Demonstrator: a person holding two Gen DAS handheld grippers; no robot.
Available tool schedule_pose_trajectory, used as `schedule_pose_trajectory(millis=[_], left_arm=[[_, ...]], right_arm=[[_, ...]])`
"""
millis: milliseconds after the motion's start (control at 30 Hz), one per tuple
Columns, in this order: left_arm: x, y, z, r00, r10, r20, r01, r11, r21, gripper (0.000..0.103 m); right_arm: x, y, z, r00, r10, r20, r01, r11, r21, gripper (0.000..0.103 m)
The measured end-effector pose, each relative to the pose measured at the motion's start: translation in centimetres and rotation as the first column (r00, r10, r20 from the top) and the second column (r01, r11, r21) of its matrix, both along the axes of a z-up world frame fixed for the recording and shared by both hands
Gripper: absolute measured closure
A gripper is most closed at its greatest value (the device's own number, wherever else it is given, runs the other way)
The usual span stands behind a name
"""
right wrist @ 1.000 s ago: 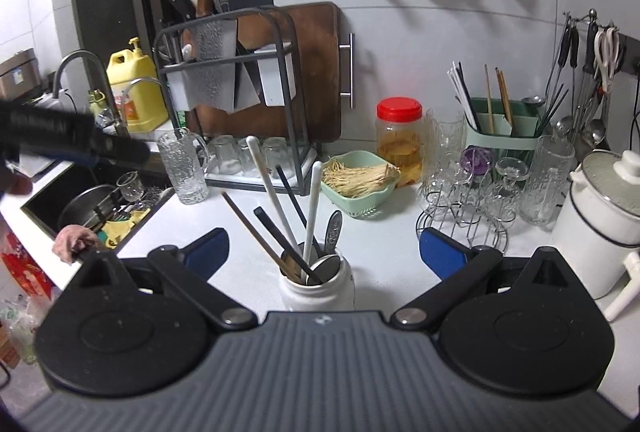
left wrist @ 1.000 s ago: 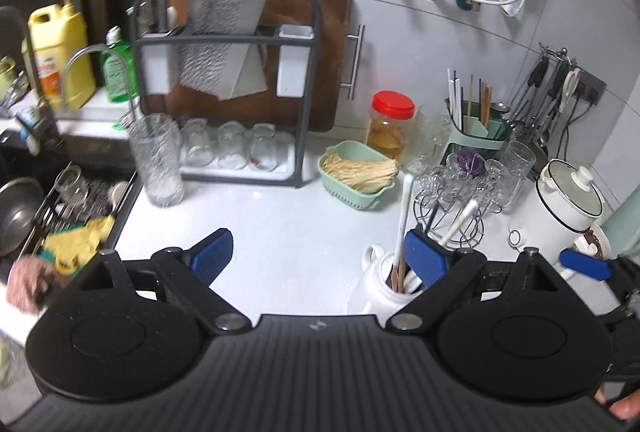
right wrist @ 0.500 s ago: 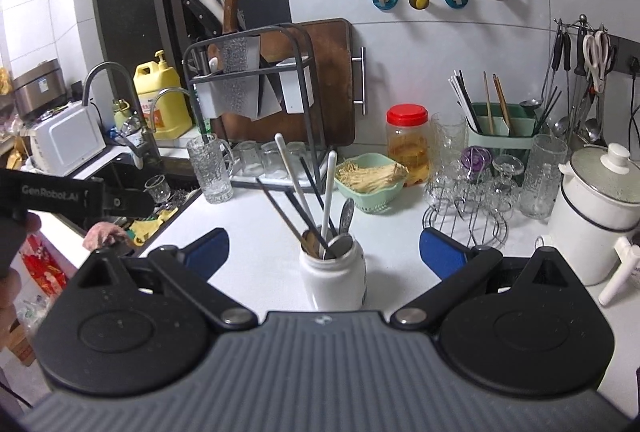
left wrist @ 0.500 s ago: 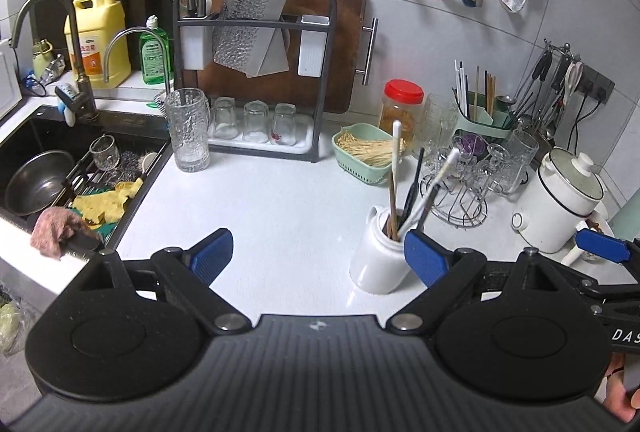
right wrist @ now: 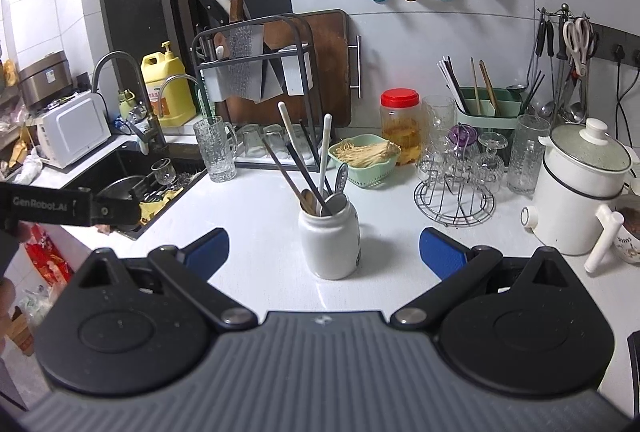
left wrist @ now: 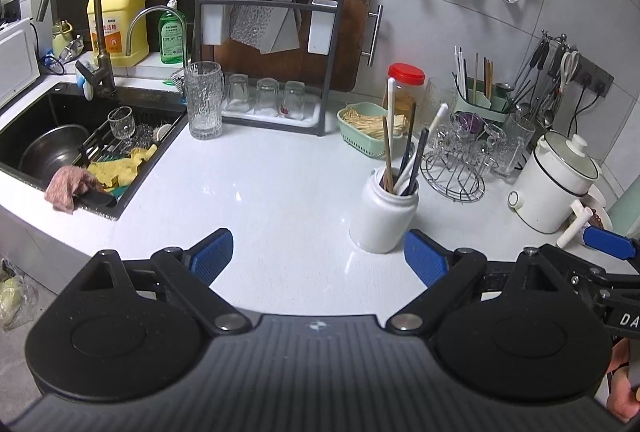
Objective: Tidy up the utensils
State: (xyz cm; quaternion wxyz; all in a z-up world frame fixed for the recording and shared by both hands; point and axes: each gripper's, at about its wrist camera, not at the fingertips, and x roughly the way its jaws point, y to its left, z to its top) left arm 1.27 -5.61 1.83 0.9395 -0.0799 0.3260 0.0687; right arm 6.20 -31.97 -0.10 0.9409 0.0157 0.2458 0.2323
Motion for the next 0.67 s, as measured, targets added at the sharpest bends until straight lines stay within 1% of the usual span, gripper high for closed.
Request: schedule_pose_trajectory(millis=[333,667], left_arm=[[-2.8,-0.5,-1.5,1.0,-0.006,0.002,0.006,1.0,0.003,0.008],[-4.5,-0.5,-1.9,1.0,0.011,0.024,-0.011,1.0,0.007,0.008]], right_arm=[[-1.8,-0.3,-1.5,1.0,-0.007,0.001,0.007,1.0,-0.001,0.0],[-3.3,-0.4,-2.4,1.0,-0.011,0.021,0.01,1.0,0.007,0.0]])
